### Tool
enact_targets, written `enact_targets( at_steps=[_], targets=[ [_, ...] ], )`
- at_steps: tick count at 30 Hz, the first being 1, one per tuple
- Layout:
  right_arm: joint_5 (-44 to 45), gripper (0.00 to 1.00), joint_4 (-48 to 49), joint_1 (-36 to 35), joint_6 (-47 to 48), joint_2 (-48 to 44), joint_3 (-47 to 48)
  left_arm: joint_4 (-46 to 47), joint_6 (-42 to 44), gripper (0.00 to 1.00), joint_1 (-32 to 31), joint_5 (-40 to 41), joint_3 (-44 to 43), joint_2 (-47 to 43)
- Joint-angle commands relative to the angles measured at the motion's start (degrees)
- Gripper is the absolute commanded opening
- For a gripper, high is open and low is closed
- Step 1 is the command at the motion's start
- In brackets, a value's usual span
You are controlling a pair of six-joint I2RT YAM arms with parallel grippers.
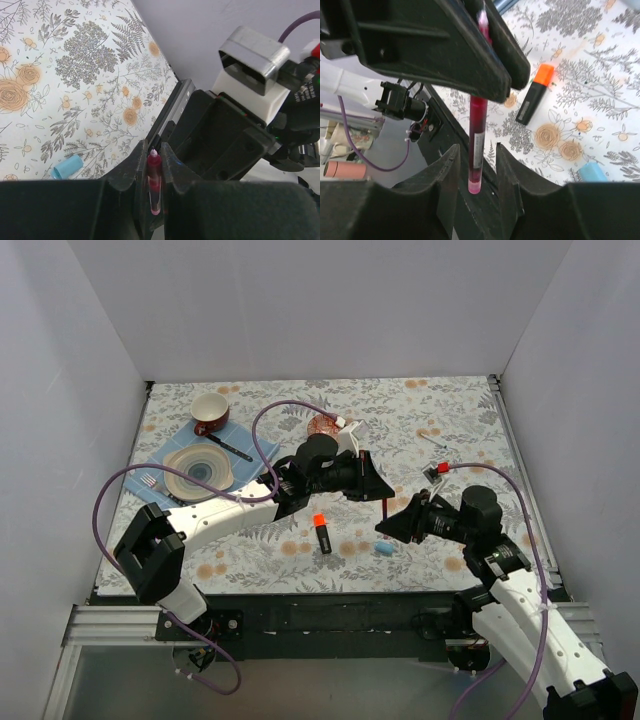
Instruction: Insert the pens into the pen caps
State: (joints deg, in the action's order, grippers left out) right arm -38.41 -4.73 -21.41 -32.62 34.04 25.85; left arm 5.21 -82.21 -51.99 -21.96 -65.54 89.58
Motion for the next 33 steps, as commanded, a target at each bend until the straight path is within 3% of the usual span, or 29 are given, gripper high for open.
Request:
enact_targets(
  at_steps=[1,3,4,5,6,7,8,9,10,13,17,22,26,29,33],
  targets=[
    [-4.4,0.31,2.3,-0.2,1.2,-0.7,-1.7,-0.3,0.2,0.0,0.0,-0.6,-2.4,-1.2],
    [-4.2,0.23,2.4,-0.2,1.1,-1.6,-2.6,-1.1,0.4,0.0,0.0,-0.5,-3.0,-0.8],
    [-4.0,0.09,2.5,-0.3,0.5,-2.0,-3.4,-1.2,0.4,0.0,0.0,-0.5,-3.2,-0.6],
    [-3.9,0.01,3.3,-0.2,0.2,-2.2,-3.8,-1.2,0.4,0.0,0.0,-0.6,-3.1,-0.5],
    [-3.9,0.01,3.5,-0.2,0.0,-2.8,-4.0,-1.1,0.2,0.02,0.0,-0.5,-2.9,-0.5],
    [-3.6,0.01,3.8,-0.2,-0.4,-3.1,-4.4,-1.3,0.1,0.12,0.0,0.2,-3.0,-0.5],
    [-3.3,0.01,3.8,-0.2,-1.3,-3.5,-4.8,-2.3,0.0,0.27,0.0,1.3,-2.9,-1.0],
    [-2.7,0.01,3.8,-0.2,-1.8,-4.3,-4.9,-3.1,-0.1,0.52,0.0,3.7,-2.9,-1.3],
    [-1.5,0.01,3.8,-0.2,-2.4,-4.7,-5.1,-4.0,-0.1,0.62,0.0,5.8,-2.8,-1.8],
    [1.5,0.01,2.9,-0.2,-3.9,-5.7,-5.3,-9.1,-2.1,0.73,0.3,15.1,-2.7,-4.4],
    [5.0,0.01,-2.3,-0.2,-1.4,-5.7,-4.1,-20.9,-11.7,0.72,3.5,24.6,-2.2,-6.5],
    [7.8,0.01,-6.9,-0.3,-0.1,-9.6,-4.3,-35.9,-27.2,0.55,11.5,31.6,1.2,-10.2],
    [9.8,0.01,-8.5,-0.2,0.4,-12.2,-4.6,-52.2,-33.4,0.54,13.6,45.1,2.2,-13.0],
    [9.8,0.01,-9.0,-0.3,1.5,-11.9,-4.2,-60.9,-40.5,0.54,14.4,47.7,3.2,-15.0],
    [9.6,0.01,-8.6,-0.2,2.2,-10.7,-4.5,-64.8,-45.9,0.54,14.8,45.5,6.6,-16.3]
  ],
)
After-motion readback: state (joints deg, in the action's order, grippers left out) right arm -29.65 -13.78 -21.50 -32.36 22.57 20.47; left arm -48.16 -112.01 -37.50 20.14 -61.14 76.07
